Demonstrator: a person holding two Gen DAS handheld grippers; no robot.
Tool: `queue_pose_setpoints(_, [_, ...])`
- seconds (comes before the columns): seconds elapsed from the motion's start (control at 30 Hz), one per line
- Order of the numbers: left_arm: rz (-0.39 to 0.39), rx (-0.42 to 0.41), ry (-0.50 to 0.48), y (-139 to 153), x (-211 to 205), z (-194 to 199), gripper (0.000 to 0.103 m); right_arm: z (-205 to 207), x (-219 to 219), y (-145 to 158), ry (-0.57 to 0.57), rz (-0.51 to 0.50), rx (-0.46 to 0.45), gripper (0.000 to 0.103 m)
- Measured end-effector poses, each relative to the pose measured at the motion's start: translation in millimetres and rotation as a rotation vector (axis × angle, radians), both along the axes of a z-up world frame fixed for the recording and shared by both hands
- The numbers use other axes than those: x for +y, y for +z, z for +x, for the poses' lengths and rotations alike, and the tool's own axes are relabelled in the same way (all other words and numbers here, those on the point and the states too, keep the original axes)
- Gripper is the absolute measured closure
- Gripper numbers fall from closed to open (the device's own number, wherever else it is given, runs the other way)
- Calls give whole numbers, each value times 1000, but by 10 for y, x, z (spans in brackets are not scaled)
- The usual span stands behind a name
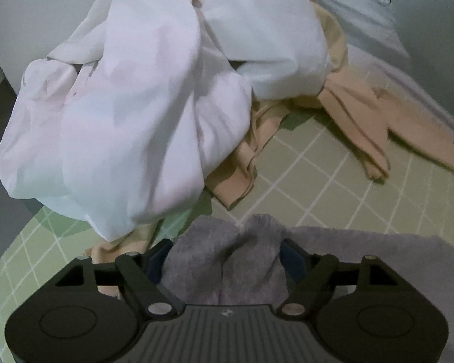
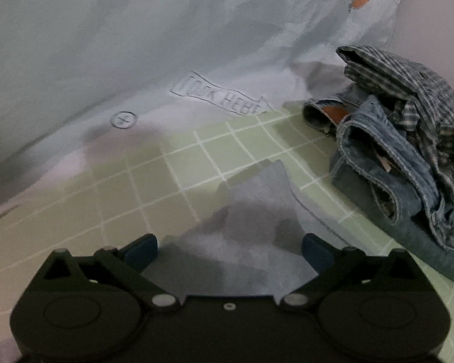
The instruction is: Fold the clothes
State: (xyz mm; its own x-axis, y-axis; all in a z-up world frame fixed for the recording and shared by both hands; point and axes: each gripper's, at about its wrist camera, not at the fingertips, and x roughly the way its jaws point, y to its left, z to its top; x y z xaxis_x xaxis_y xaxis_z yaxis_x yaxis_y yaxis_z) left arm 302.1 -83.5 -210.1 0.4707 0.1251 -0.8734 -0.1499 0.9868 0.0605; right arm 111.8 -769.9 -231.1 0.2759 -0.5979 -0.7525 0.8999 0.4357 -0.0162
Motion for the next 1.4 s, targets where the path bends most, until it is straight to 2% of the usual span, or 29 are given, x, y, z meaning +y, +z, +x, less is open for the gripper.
queue_pose_setpoints(0.1, [15, 14, 8, -50, -18, 25, 24, -21, -71, -39, -30, 29, -35, 5])
queue_pose_setpoints(0.17, [24, 19, 17, -61, -15, 29, 26, -16, -79, -19, -27, 13, -25, 19])
queue_pose_setpoints(0.2, [25, 20, 21, -63, -11, 27, 30, 5, -82, 13, 5, 9, -18, 41])
queue_pose_setpoints(0.23, [27, 21, 26, -64, -8, 26, 34, 27, -84, 45, 38, 4, -11, 72])
queue_pose_setpoints(0.27, [27, 22, 29, -54, -6, 32, 42, 49, -87, 78, 70, 0, -5, 89])
queue_pose_setpoints(0.3, [27, 22, 32, -45, -4, 37, 48, 44, -107, 121, 104, 3, -12, 101])
queue_pose_setpoints(0.33, [24, 22, 26, -37, 4, 55, 51, 37, -127, 165, 137, 6, -21, 101])
queue_pose_setpoints(0.4, [16, 25, 21, -1, 21, 83, 73, -62, -139, 320, 149, -22, -44, 101])
queue_pose_setpoints(0.5, [-29, 5, 38, 156, 67, 46, 81, -345, -65, 643, 156, -86, -98, 102])
queue_pose_setpoints(0.67, [-104, -91, 29, 575, 102, -259, 82, -1079, 184, 1125, 137, -148, -189, 102])
queue_pose_setpoints(0.83, [-116, -165, -16, 879, 140, -685, 83, -1969, 462, 1421, 101, -193, -239, 102])
queue_pose_setpoints(0.93, [-116, -196, -36, 1003, 183, -940, 83, -2494, 618, 1482, 65, -196, -264, 102])
queue_pose_setpoints(1.1, [-121, -241, -54, 1115, 253, -1291, 84, -3236, 801, 1395, -1, -168, -286, 102])
queue_pose_setpoints(1.4, [-109, -344, -94, 1499, 478, -1911, 84, -4231, 1237, 1358, -92, -181, -307, 102])
